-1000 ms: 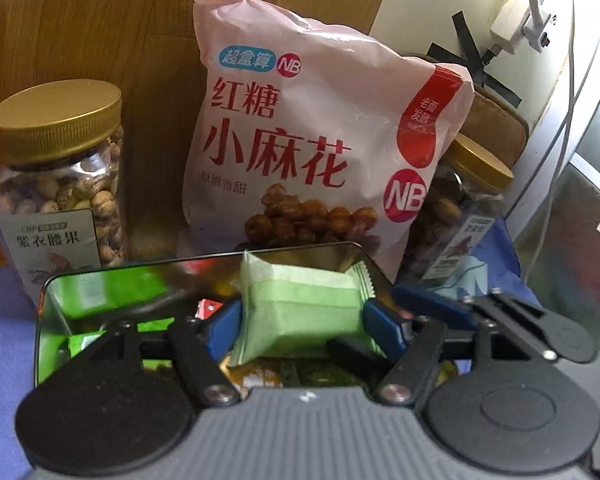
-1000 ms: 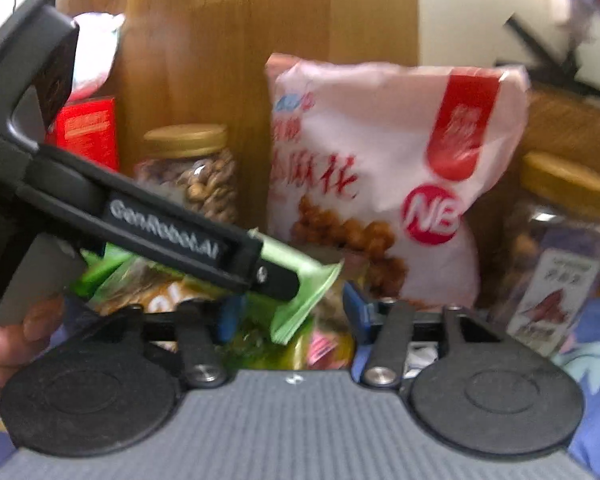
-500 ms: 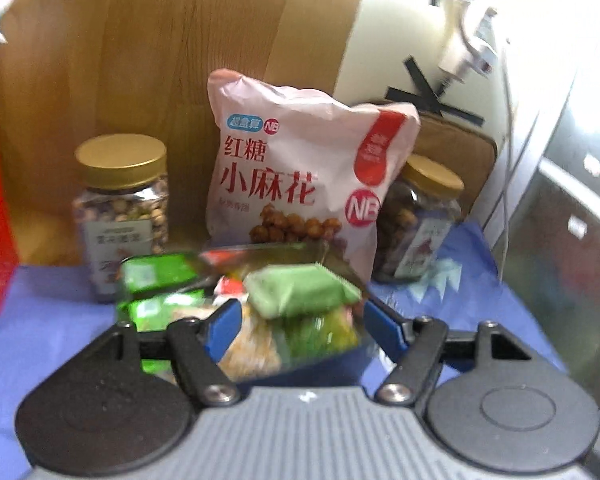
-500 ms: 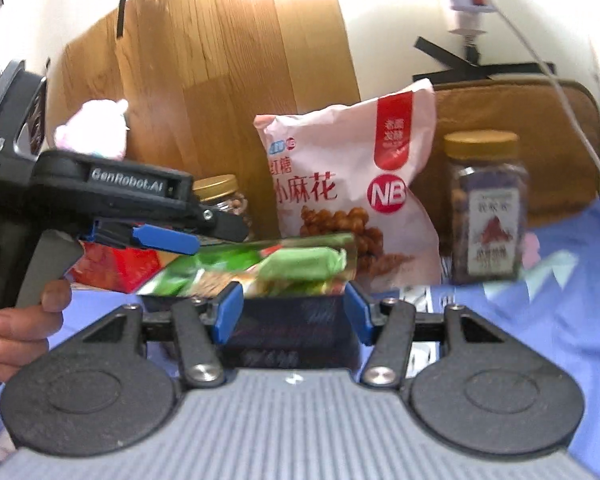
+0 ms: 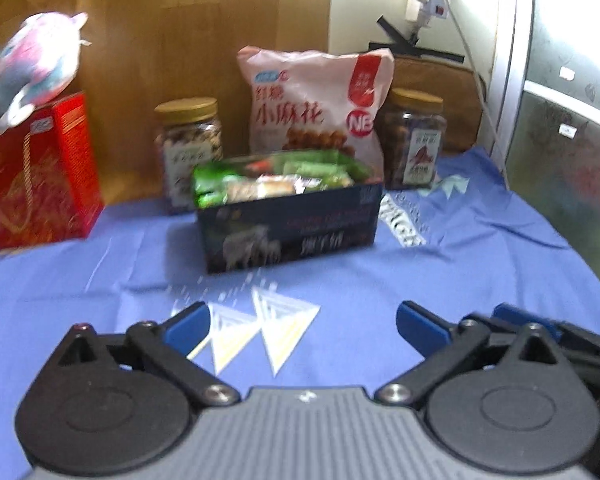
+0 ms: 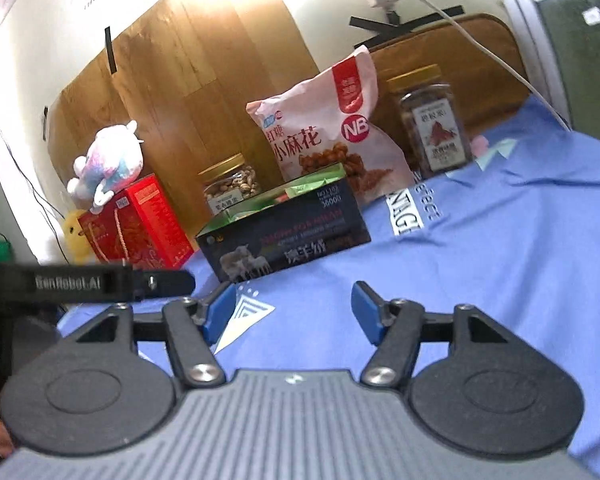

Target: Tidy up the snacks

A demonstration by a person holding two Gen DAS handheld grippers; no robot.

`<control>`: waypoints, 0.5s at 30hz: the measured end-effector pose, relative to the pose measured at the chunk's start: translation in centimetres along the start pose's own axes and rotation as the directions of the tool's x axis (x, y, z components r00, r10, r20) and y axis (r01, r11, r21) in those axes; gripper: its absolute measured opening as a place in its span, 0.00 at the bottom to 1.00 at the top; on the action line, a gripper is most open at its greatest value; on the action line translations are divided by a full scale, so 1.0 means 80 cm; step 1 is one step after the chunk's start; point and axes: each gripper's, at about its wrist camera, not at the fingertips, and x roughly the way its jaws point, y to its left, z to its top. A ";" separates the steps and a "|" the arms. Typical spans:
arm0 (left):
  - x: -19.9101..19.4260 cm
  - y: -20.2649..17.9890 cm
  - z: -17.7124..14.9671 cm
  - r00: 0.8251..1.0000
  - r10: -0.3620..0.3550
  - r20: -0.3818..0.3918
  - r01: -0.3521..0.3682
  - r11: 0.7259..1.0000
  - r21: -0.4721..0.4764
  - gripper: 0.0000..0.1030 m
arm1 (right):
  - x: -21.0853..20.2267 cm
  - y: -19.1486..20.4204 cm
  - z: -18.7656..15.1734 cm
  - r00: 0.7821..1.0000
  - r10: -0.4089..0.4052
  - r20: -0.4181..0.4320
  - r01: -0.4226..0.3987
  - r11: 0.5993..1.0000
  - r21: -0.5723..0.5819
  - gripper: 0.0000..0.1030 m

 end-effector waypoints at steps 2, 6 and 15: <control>-0.007 0.001 -0.012 1.000 0.017 -0.013 -0.017 1.000 -0.009 1.00 | -0.010 0.002 -0.004 1.000 -0.007 0.012 0.007 1.000 0.023 0.71; -0.016 0.002 -0.034 0.998 0.058 -0.040 -0.059 0.998 -0.016 1.00 | -0.028 0.007 -0.012 0.999 -0.010 0.038 0.007 0.998 0.064 0.79; -0.030 0.000 -0.067 0.990 0.135 -0.039 -0.136 0.991 -0.011 1.00 | -0.046 0.019 -0.025 0.998 0.001 0.056 -0.005 0.996 0.084 0.82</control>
